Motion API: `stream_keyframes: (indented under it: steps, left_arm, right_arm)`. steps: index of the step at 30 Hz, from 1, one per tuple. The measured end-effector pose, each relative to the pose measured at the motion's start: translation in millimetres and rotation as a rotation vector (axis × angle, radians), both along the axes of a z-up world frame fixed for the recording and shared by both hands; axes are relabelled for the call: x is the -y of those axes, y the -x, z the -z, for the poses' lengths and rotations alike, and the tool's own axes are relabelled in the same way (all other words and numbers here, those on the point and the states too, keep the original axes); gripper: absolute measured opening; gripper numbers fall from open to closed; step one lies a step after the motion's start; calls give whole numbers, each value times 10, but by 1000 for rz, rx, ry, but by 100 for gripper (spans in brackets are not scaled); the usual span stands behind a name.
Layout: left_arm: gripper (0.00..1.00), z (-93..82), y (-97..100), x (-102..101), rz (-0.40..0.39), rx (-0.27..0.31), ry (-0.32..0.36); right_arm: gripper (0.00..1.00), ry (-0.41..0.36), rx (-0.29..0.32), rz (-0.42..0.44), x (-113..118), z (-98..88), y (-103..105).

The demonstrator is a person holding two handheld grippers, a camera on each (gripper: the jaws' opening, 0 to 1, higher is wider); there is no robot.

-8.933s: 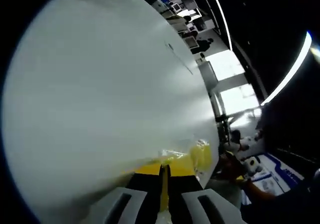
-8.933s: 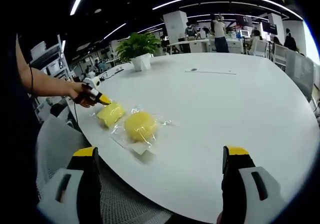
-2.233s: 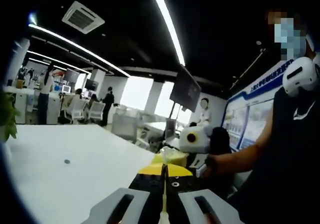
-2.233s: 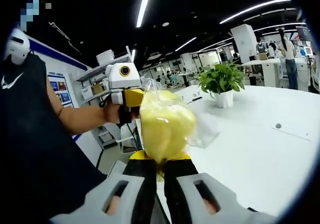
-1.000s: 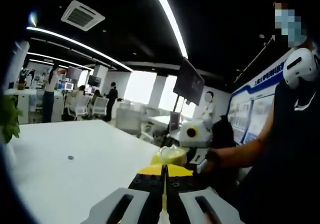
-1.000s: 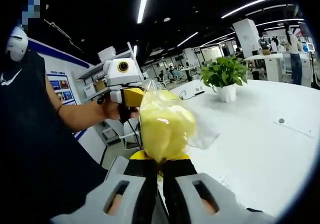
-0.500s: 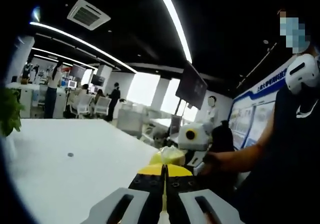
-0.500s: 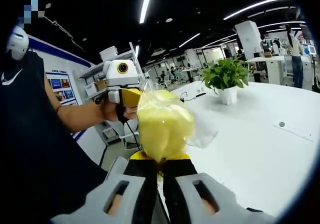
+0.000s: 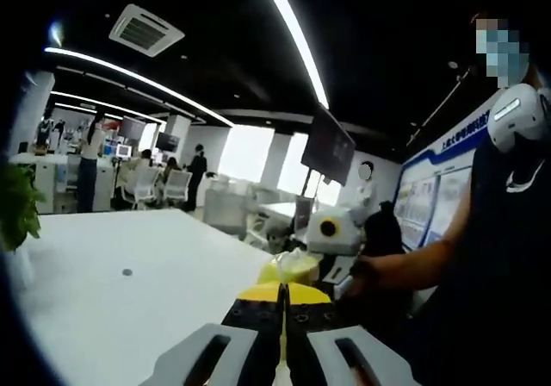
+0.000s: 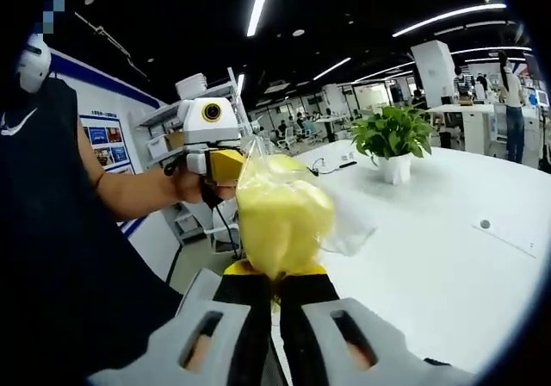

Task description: Compare the silicone blocks by pressing each to a similar depth, holding the contact briefly, and releasing to observe deformation and rebound differences across the visible hardness samples.

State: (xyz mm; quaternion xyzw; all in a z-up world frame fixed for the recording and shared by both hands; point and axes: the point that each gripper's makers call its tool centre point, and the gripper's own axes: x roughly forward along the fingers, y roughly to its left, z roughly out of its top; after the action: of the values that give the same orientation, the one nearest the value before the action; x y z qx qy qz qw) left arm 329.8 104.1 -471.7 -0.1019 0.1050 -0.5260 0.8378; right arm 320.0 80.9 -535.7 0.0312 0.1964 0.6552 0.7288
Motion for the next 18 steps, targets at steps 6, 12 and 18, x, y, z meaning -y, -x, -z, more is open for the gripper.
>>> stream_keyframes:
  steps: [6, 12, 18]
  left_arm:
    - [0, -39, -12, 30, -4, 14, 22]
    - [0, -109, -61, 61, -17, 31, 29]
    - [0, -192, -81, 46, -30, 34, 61]
  right_arm:
    - [0, -26, 3, 21, 27, -30, -24]
    - [2, -61, 17, 34, 41, -87, -73]
    - [5, -102, 107, 70, 19, -176, -142]
